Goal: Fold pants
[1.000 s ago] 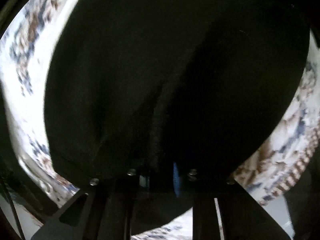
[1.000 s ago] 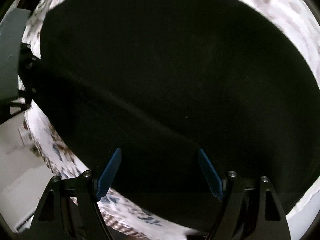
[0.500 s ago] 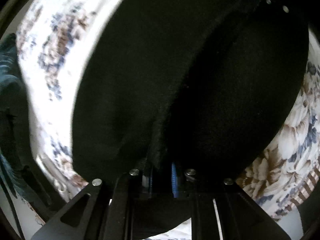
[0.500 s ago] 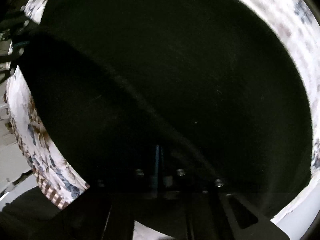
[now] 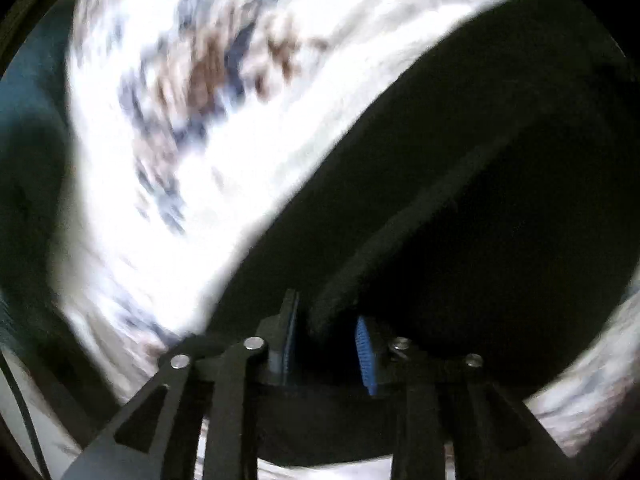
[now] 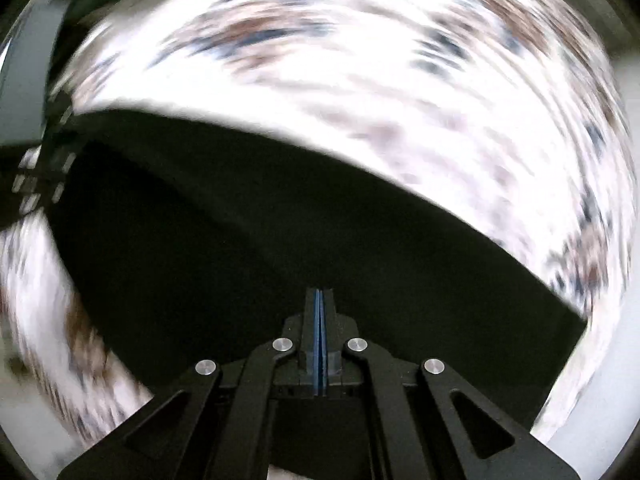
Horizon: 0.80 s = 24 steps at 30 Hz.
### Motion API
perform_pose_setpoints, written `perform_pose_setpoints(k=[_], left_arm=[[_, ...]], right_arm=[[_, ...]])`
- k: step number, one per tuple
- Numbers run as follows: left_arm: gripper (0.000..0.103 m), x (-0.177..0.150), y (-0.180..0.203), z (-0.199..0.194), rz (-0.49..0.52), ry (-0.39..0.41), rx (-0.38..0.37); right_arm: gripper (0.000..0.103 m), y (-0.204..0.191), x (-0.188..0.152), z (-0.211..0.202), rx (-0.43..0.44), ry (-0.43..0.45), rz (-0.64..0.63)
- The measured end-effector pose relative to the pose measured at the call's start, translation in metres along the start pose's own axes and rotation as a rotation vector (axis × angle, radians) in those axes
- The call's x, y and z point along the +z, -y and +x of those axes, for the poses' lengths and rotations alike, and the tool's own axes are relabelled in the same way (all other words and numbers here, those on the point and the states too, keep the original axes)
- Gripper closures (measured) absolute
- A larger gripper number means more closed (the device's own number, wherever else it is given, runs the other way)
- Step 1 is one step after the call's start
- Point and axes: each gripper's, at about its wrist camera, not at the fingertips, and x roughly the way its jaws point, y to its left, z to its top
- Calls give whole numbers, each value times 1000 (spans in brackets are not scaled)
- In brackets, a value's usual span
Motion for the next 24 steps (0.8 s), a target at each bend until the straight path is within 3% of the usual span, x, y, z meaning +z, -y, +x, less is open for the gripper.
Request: perform_pose_setpoints(k=[3,4,5,6,8,10,12,16,17,19,21,22,24], left_arm=[[66,-12,-53,0,-256,-4,-345],[64,-15,-67,-2,-308,10,-377],[60,-20,-85,-9,-367,34,-385],[49,-24,-103,-17,-415,52,-382],[38,-31,-120,-35,-471,91,-331],[38,-37,-119,-61,-488,171,-298],[35,-45,-94,-89,-472,261,-257],[33,-57,-14,-131,-374,425,-59],[33,-60,17,-137,-340,463,0],[33,-59,70,-133,-278,491,196],[21,-59,131,-112,-216,466,361],[21,-57,159,-97,-187,446,400],[21,-52,196,-71,-141,409,392]], right_arm=[[97,29,-12,11,204,-52,169],[92,33,-19,11,256,-42,204],[75,39,-27,13,299,-33,245],[51,41,-35,16,312,-29,278],[32,45,-50,18,356,-9,345],[31,46,-62,20,353,-6,403],[31,43,-71,12,316,14,434],[26,31,-96,-20,231,91,455],[26,29,-108,-31,180,108,450],[26,26,-144,-47,57,127,443],[26,30,-184,-53,-81,117,451],[26,32,-206,-49,-149,100,447],[26,32,-244,-28,-295,28,409]])
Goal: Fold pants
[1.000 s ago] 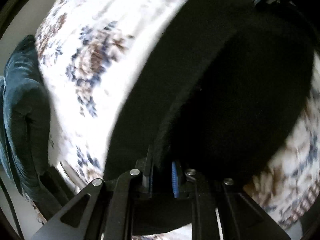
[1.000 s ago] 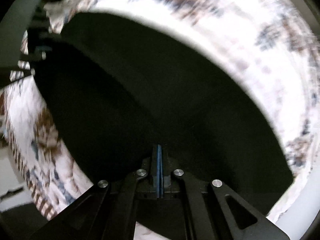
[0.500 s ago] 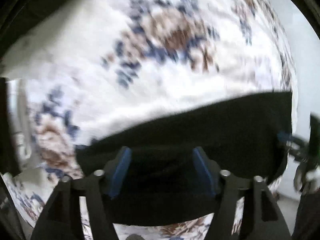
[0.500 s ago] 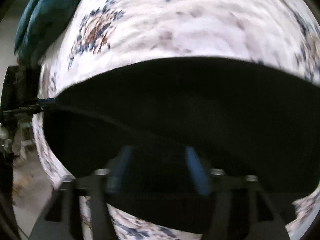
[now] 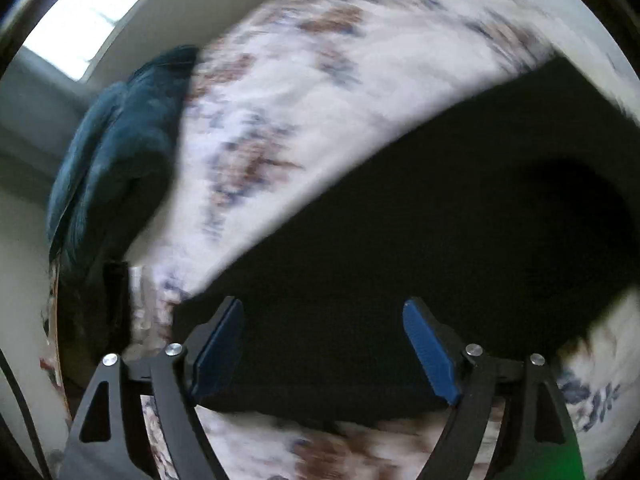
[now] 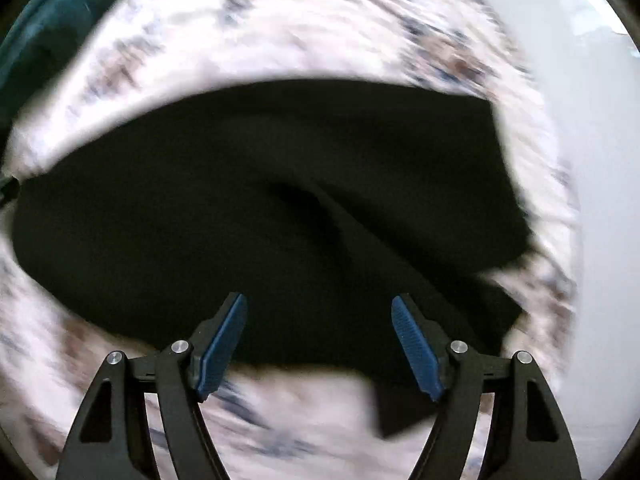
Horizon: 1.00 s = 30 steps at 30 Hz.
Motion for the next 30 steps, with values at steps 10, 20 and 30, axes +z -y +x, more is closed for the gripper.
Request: perform_pose_setpoints(k=[10,20,30], left_arm=[[21,-22,119,34,117,-145,-138],[21,-15,128,41,119,-186,-158],[21,-18,119,34,108,-181,-170]], right_arm=[[26,-9,-103,108,-266,-96,-348],[24,-21,-91,98,-123,-49,-363],[90,1,-85,97,-169,35,-323]])
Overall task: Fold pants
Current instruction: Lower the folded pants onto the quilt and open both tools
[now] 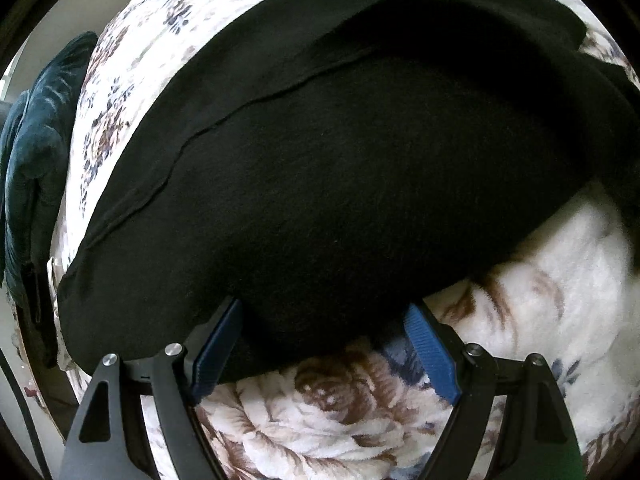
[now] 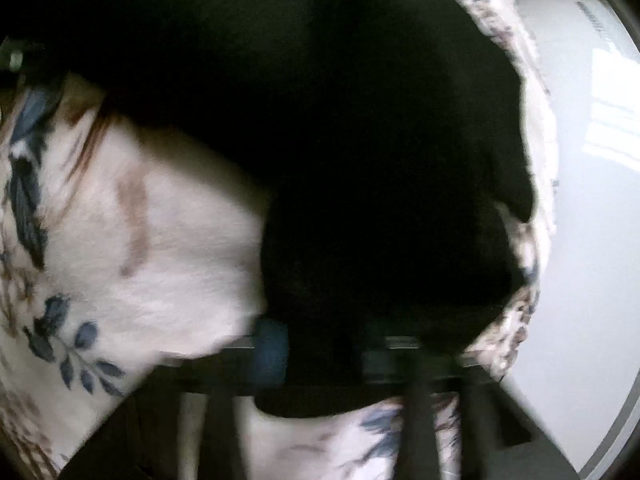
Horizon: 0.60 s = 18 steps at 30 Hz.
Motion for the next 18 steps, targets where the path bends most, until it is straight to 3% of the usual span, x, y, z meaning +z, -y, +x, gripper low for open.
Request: perform_pose_setpoints(k=[4,6,9,10,12,14,16,18], left_arm=[[21,1,-9,-1,-45,-12,-29],[21,4,-12,1,-70,-22,-39],[21,9,-14,2,-93,-37,-42],[21,9,-14,2,-100,-40,-44],[21,10,-14,2,-112,-45,-48],[21,10,-14,3,-122,-49,-50],[21,11,-12,3,-121,-53,-46],[21,11,-11,3,-112,-56,-41]], right_arm=[[90,104,10,-16,24,27,235],[88,149,20,5,203,-53,357],[75,196,38,49,572,-178,518],[74,203,39,54,615,-186,547],[54,215,53,53,675,-165,542],[45,213,68,46,683,-152,461],[45,201,82,43,662,-179,359],[45,181,91,49,559,-243,239]])
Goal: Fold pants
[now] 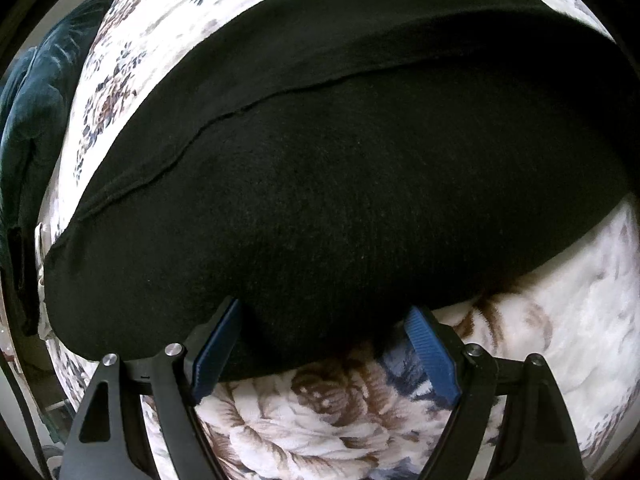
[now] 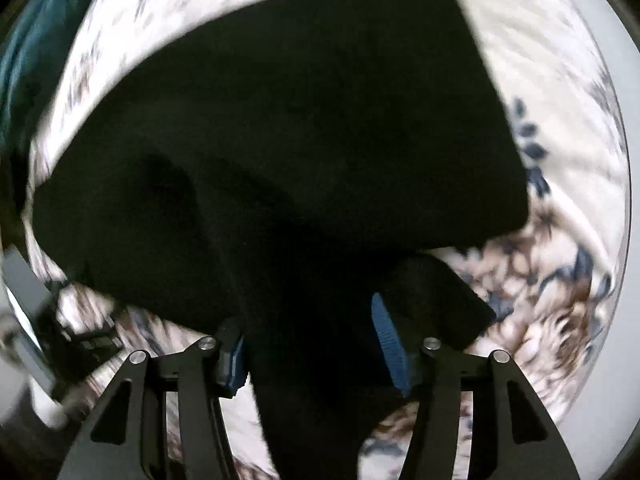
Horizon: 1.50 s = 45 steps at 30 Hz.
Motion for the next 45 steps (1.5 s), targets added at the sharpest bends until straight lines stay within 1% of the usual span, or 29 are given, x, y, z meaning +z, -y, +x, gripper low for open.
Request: perform_pose_setpoints(k=[1,2,3,6,10,12,14,16,17,18,19,20,21,22,23,25,26,27,28,30,32,33,34,35,37,39,41,43,45], left_arm=[[21,0,0,-1,4,-2,1],[21,-1,1,-2,9,-3,0],[21,-1,0,-7,10,5,-5],[21,0,-5,-24,3,33,-16],[21,12,-19,-55,-51,94,-27],[21,22,-29,-70,-93,128,-36],[21,36,-38,-80,-128,157,-27],[21,51,-49,-78,-155,168,-5],[21,57,-52,-74,-167,164,5],[21,63,-57,-67,-179,158,19],[21,65,-59,-63,-184,150,29],[21,69,-62,-54,-190,130,42],[21,70,-65,-50,-196,119,46],[21,71,-69,-45,-206,110,50],[21,70,-74,-40,-218,100,51],[21,66,-81,-34,-251,81,35],[21,64,-84,-32,-274,73,15],[21,63,-87,-29,-302,61,-12],[21,61,-90,-26,-334,45,-48],[21,60,-93,-21,-406,22,-94],[21,63,-89,-23,-425,26,-87],[21,65,-85,-25,-432,36,-90],[21,65,-81,-27,-433,40,-94],[21,67,-75,-29,-426,45,-97],[21,70,-65,-32,-407,51,-89],[21,74,-55,-31,-381,50,-80],[21,77,-50,-29,-372,47,-79],[21,81,-46,-25,-370,40,-81],[21,83,-42,-21,-372,39,-80]], right_arm=[[46,-7,1,7,-85,-24,-33],[58,-12,2,11,-130,-39,-63],[94,-21,3,12,-175,-43,-107],[96,-48,4,-14,-321,51,-212],[96,-70,15,-71,-439,173,-367],[96,-66,39,-98,-469,198,-399],[96,-63,68,-117,-475,236,-380],[96,-63,101,-122,-489,237,-362],[96,-55,119,-116,-465,225,-327],[95,-38,145,-100,-420,171,-268],[91,-27,159,-88,-386,151,-219],[80,-13,173,-71,-341,115,-151],[78,5,188,-53,-299,70,-81],[76,12,191,-49,-256,62,-38],[73,24,194,-43,-177,56,19],[70,49,194,-45,-45,87,149],[60,57,191,-51,-7,108,179],[45,65,187,-59,29,151,193],[39,73,183,-69,65,193,215],[34,93,174,-85,178,266,279],[30,114,169,-91,339,297,379],[30,122,166,-94,356,310,421],[30,123,165,-98,322,324,421],[30,119,166,-103,268,328,406],[30,117,158,-96,110,299,375],[30,125,153,-81,14,286,373],[30,143,146,-60,43,250,411],[30,159,147,-36,112,222,447],[30,165,152,-19,159,219,452]])
